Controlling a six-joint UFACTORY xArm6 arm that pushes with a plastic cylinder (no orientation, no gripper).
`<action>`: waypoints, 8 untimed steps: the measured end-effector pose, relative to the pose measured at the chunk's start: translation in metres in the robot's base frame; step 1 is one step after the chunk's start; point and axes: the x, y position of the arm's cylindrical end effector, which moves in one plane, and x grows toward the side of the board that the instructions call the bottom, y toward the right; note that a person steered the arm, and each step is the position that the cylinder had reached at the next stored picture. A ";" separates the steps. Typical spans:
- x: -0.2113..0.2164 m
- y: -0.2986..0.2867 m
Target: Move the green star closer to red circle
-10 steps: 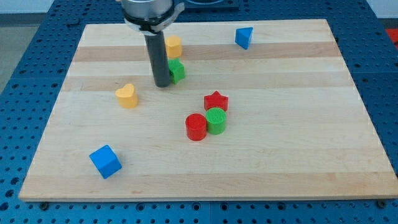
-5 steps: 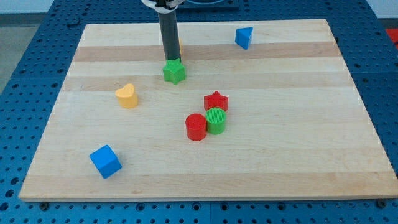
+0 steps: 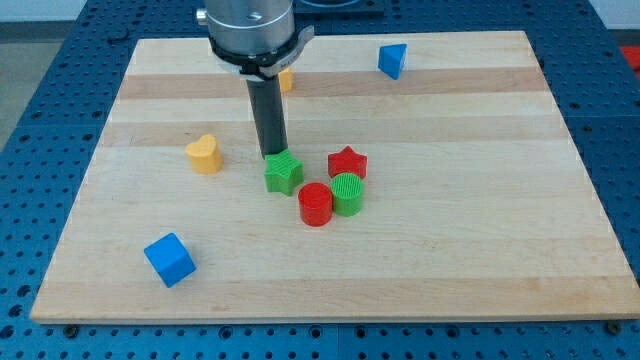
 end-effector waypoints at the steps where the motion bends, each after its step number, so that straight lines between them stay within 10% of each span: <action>1: -0.002 -0.030; 8: 0.023 -0.003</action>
